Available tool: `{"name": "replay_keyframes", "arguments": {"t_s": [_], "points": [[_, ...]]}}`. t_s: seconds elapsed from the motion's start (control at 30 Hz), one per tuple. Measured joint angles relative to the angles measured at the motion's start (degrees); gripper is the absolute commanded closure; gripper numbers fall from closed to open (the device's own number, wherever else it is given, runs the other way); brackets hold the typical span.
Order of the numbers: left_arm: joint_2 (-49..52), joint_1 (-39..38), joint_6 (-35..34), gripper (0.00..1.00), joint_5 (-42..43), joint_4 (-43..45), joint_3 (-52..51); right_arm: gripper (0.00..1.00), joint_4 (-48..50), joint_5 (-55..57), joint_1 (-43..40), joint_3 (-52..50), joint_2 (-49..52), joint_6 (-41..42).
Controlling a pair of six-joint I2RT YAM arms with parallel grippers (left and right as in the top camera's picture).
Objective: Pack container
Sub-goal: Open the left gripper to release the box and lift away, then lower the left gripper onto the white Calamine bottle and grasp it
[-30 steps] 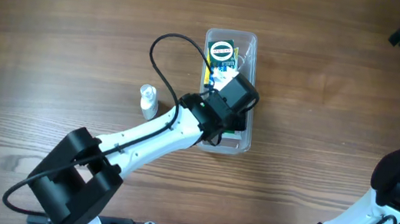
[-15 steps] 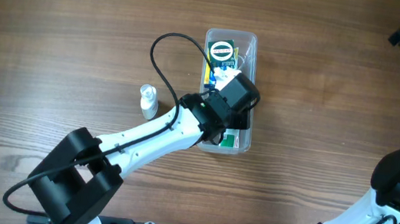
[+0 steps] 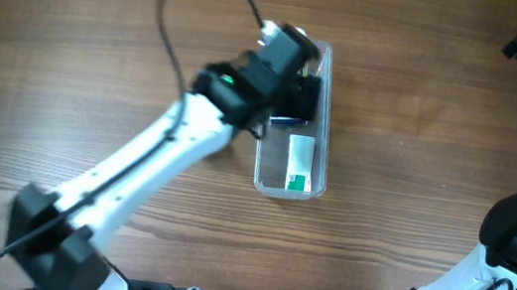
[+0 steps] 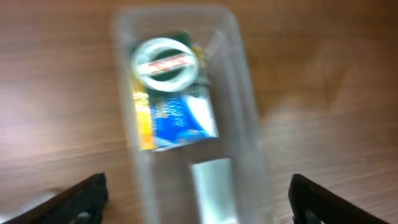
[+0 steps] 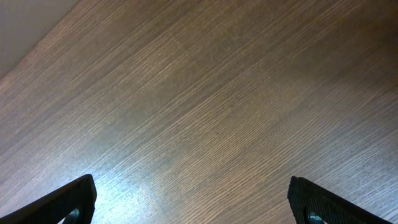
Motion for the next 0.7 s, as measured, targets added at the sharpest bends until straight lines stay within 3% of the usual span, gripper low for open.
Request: {"name": "replay_keyframes", "arguments": {"t_s": [0.3,0.7], "points": [[-10.03,20.28,4.68,0.08,-4.07,-18.45,1.11,0.0,0.66,0.0,0.0,0.0,0.0,0.0],[-1.07,22.1,16.22,0.08,2.91,-20.94,-1.31,0.0,0.7,0.0,0.0,0.0,-0.02,0.0]]}}
